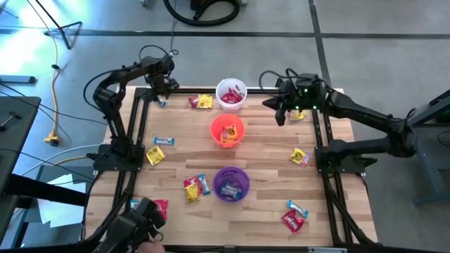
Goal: Sort candy
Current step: Put the white chocolate into the violet bucket
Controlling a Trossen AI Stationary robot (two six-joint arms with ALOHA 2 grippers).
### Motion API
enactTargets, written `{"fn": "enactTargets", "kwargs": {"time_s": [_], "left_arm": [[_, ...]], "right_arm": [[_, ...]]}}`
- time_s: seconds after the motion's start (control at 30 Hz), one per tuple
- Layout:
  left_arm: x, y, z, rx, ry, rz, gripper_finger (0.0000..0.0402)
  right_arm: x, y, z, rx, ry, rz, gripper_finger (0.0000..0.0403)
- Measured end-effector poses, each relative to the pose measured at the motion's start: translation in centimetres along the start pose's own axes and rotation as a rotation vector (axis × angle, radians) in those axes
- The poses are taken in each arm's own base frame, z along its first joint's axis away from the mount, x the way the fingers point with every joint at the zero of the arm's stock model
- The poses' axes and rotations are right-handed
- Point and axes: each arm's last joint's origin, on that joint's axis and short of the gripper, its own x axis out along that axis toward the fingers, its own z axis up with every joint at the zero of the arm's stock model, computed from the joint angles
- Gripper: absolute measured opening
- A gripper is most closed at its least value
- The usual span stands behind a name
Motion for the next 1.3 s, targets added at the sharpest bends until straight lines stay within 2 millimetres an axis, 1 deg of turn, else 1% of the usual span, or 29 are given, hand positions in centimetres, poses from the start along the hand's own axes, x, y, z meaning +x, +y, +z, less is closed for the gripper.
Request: {"fn": "enactTargets", "kwargs": {"time_s": [0.1, 0.27, 0.43, 0.57, 0.67, 0.73, 0.83, 0.9, 1.03, 1.07, 1.13, 1.2, 1.3], "left_arm": [[1.3, -0.4, 0.2, 0.004, 0.013, 0.040, 0.0166], [2.7, -0.7, 0.3, 0.011, 0.022, 0.076, 0.0166], [3.0, -1.0, 0.6, 0.000, -0.009, 0.086, 0.0166], [3.0, -1.0, 0.8, -0.041, -0.026, 0.084, 0.0166], [3.0, -1.0, 0.9, -0.023, -0.033, 0.084, 0.0163], [3.0, -1.0, 0.9, -0.001, -0.033, 0.082, 0.0154], [3.0, -1.2, 0.6, 0.043, -0.045, 0.081, 0.0124], [3.1, -1.5, 0.5, 0.102, -0.057, 0.073, 0.0094], [3.0, -2.1, -0.2, 0.292, -0.096, 0.080, 0.0028], [3.0, -2.2, -0.5, 0.332, -0.103, 0.088, 0.0017], [2.8, -2.5, -1.2, 0.421, -0.116, 0.098, 0.0009], [2.5, -2.9, -2.1, 0.499, -0.122, 0.091, 0.0010], [1.4, -3.4, -4.0, 0.606, -0.143, 0.061, 0.0008]], "right_arm": [[-0.3, -0.4, 0.1, -0.006, -0.007, 0.016, 0.0000], [-0.4, -0.7, -0.1, -0.005, 0.008, 0.019, 0.0000], [-0.4, -0.7, -0.1, -0.020, 0.012, 0.019, 0.0000], [-0.4, -0.7, -0.1, -0.020, 0.013, 0.019, 0.0000], [-0.4, -0.7, -0.1, -0.027, 0.013, 0.019, 0.0000], [-0.4, -0.7, -0.1, -0.027, 0.013, 0.019, 0.0000], [-0.4, -0.7, -0.2, -0.042, 0.013, 0.019, 0.0000], [-0.4, -0.7, -0.2, -0.049, 0.014, 0.019, 0.0000], [-0.4, -0.7, -0.2, -0.053, 0.013, 0.019, 0.0000], [-0.4, -0.7, -0.2, -0.053, 0.014, 0.019, 0.0000], [-0.4, -0.7, -0.2, -0.053, 0.014, 0.019, 0.0000], [-0.4, -0.7, -0.2, -0.053, 0.014, 0.019, 0.0000], [-0.4, -0.7, -0.2, -0.052, 0.014, 0.019, 0.0000]]}}
